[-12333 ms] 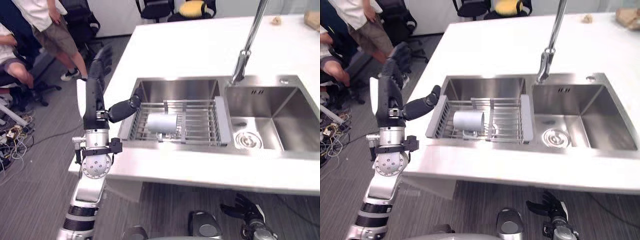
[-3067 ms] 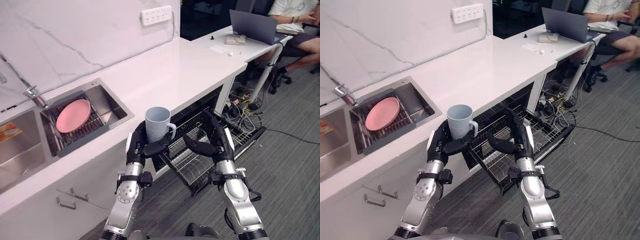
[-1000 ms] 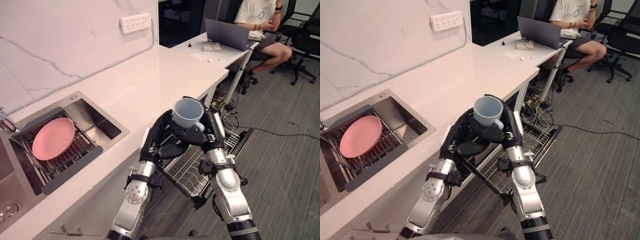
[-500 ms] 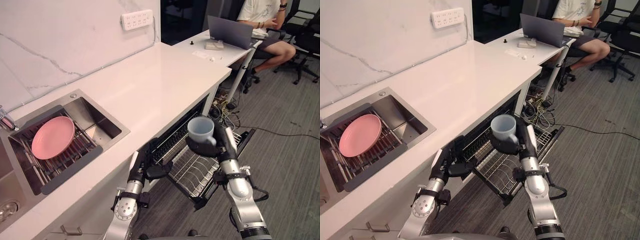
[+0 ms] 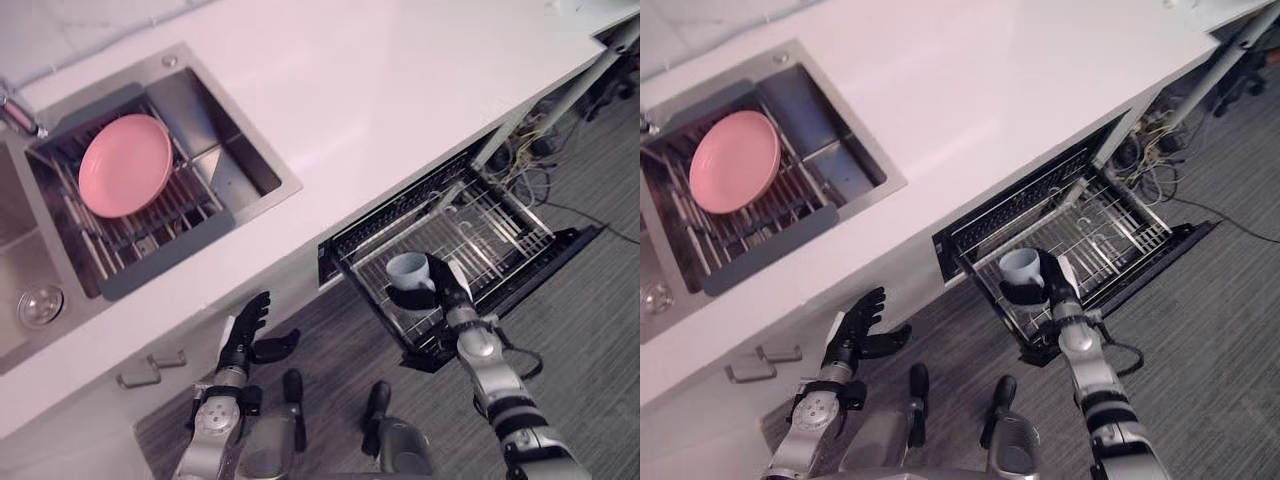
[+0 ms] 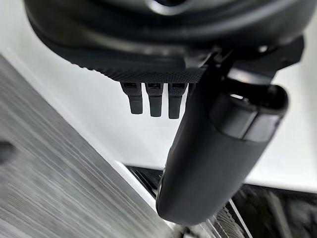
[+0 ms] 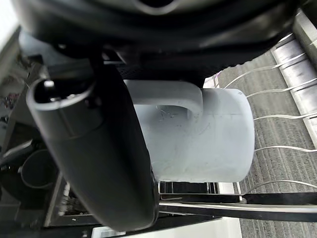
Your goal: Walk over to the sink, pick up the cup, carry it to the dishwasher, place the cup inside the dishwasher, then close the dishwasher door
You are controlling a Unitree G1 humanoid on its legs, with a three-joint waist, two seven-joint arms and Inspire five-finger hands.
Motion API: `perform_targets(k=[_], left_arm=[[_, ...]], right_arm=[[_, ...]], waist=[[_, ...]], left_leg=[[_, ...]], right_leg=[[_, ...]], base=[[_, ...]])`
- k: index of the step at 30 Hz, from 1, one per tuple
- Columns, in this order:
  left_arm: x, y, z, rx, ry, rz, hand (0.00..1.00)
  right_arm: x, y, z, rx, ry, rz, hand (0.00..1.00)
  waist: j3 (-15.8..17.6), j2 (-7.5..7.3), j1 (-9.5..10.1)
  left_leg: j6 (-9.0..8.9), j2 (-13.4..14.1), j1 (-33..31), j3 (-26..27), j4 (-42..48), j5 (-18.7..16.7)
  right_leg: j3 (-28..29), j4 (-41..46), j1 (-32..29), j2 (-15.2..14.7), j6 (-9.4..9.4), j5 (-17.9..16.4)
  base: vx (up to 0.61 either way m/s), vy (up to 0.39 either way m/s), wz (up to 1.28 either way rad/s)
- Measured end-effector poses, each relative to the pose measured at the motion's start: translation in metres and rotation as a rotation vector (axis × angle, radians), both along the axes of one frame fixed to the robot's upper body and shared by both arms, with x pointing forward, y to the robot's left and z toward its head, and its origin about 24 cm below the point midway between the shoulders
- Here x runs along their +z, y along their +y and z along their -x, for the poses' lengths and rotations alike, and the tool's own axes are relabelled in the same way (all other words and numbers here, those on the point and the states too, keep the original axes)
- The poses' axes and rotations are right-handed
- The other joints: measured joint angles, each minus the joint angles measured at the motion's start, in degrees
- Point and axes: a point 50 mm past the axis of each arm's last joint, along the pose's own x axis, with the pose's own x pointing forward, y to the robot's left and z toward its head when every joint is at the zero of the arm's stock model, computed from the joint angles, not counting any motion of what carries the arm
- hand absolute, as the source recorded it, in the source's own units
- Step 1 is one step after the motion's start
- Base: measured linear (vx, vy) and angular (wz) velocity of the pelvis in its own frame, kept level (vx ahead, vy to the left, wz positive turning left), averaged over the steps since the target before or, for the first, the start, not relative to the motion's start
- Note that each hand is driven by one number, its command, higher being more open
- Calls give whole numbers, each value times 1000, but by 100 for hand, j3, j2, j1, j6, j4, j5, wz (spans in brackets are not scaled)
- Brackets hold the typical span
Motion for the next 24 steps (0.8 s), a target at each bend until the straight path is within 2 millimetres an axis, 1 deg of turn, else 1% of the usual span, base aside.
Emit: perform_targets(k=[1,2,4,5,7,9,11,14,16,18,19,20,21,23,24], left_arm=[[1,3,-2,9,-2,0,90],[1,7,-4,34,-3,-4,90],[-1,13,-7,57,8,-22,90],[-2,15,-8,65,9,-25,90],[-1,18,-11,87,6,-30,90],[-2,20,-10,101,11,-32,90],[-4,22,-11,114,19,-32,90],[-5,19,-11,119,21,-17,90],[-6,17,-10,121,24,-5,90],[-7,14,-10,122,25,7,90],[-7,11,-10,122,26,16,90],[-8,8,-10,121,29,26,90],[-9,8,-9,120,30,28,90],[-11,9,-7,123,43,27,90],[-13,9,-6,125,50,26,90]], right_arm=[[4,-3,-7,-15,-3,9,90],[9,-5,-14,-35,-4,12,90],[15,-10,-22,-68,1,24,90],[16,-12,-24,-79,3,26,90],[21,-18,-27,-129,-8,16,90],[23,-19,-28,-143,-11,17,90],[28,-19,-31,-159,-29,18,90],[37,-21,-32,-188,-77,-2,90],[51,-12,-28,-163,-174,-13,90],[59,-4,-22,-132,-236,-29,90],[59,-1,-18,-122,-255,-37,90],[57,4,-9,-111,-271,-55,90],[56,5,-6,-109,-274,-60,90],[49,14,11,-101,-288,-102,90],[48,16,16,-102,-291,-111,90]], waist=[[93,28,24],[144,45,62],[203,85,104],[243,97,107],[329,126,174],[345,129,174],[416,129,171],[444,127,168],[446,124,167],[447,122,152],[447,121,138],[452,106,104],[454,101,94],[450,33,-4],[443,15,-22]], left_leg=[[2,-4,-42,-31,36,12],[4,-11,-142,-52,68,36],[14,-37,-240,-107,79,101],[16,-38,-248,-127,77,117],[13,-41,-354,-157,81,142],[27,-39,-385,-156,81,170],[32,-29,-372,-147,91,178],[31,1,-359,-113,90,179],[18,40,-279,-2,70,168],[13,54,-181,70,38,161],[6,60,-105,91,8,156],[5,64,44,120,-44,139],[3,64,75,124,-51,133],[-43,65,308,145,-164,82],[-56,66,363,149,-202,72]], right_leg=[[-24,54,-30,-12,-13,-10],[-32,103,-128,-20,-19,-14],[-81,160,-222,-34,-25,-17],[-101,167,-223,-36,-26,-18],[-119,240,-339,-40,-60,-39],[-116,257,-379,-42,-65,-43],[-99,277,-379,-37,-73,-47],[-61,276,-388,-24,-74,-48],[48,278,-385,-8,-76,-49],[132,289,-356,1,-82,-59],[154,289,-307,7,-86,-68],[180,320,-209,7,-81,-125],[185,335,-192,6,-78,-139],[197,374,-42,15,-54,-239],[200,376,-7,19,-46,-262]], base=[[-104,28,25],[-84,21,14],[-43,12,13],[-40,-1,15],[-50,-6,8],[0,0,0],[0,-14,-4],[2,-15,-7],[18,-15,-21],[23,-6,-22],[38,-13,-18],[34,-15,-10],[36,-19,-9],[42,-23,-5],[62,-29,-3]])
